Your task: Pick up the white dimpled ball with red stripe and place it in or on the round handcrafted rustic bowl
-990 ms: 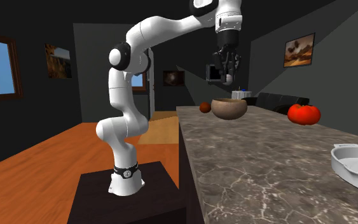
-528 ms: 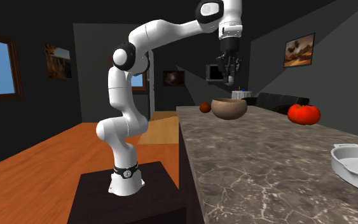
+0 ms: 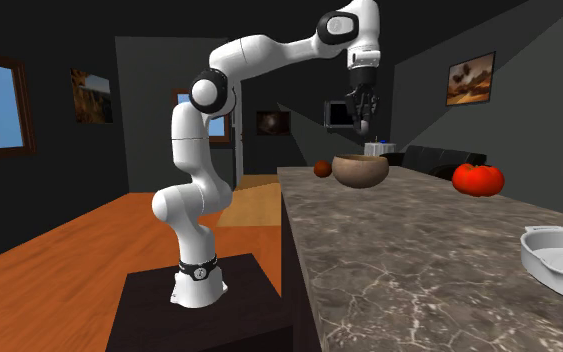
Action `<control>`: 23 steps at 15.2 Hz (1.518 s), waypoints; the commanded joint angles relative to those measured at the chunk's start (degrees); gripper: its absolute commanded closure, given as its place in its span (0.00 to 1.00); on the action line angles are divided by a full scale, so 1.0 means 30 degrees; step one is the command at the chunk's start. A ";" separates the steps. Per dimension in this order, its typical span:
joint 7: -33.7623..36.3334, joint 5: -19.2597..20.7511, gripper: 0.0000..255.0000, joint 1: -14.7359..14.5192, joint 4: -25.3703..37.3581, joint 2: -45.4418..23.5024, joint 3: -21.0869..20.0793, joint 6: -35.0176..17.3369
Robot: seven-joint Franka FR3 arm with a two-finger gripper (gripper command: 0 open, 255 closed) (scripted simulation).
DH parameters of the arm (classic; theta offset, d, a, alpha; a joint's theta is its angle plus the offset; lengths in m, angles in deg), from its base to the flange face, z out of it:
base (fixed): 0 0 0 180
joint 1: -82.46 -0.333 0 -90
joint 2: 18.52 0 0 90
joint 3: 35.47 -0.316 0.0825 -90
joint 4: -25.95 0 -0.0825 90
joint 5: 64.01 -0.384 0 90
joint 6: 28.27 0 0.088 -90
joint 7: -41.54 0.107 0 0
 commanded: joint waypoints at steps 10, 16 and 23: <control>-0.0550 -0.1201 1.00 0.0164 -0.4332 0.1724 0.0491 -0.3089; -0.0746 -0.1467 1.00 0.0167 -0.5481 0.2133 0.0624 -0.3929; -0.0745 -0.1466 0.00 0.0166 -0.5478 0.2131 0.0623 -0.3926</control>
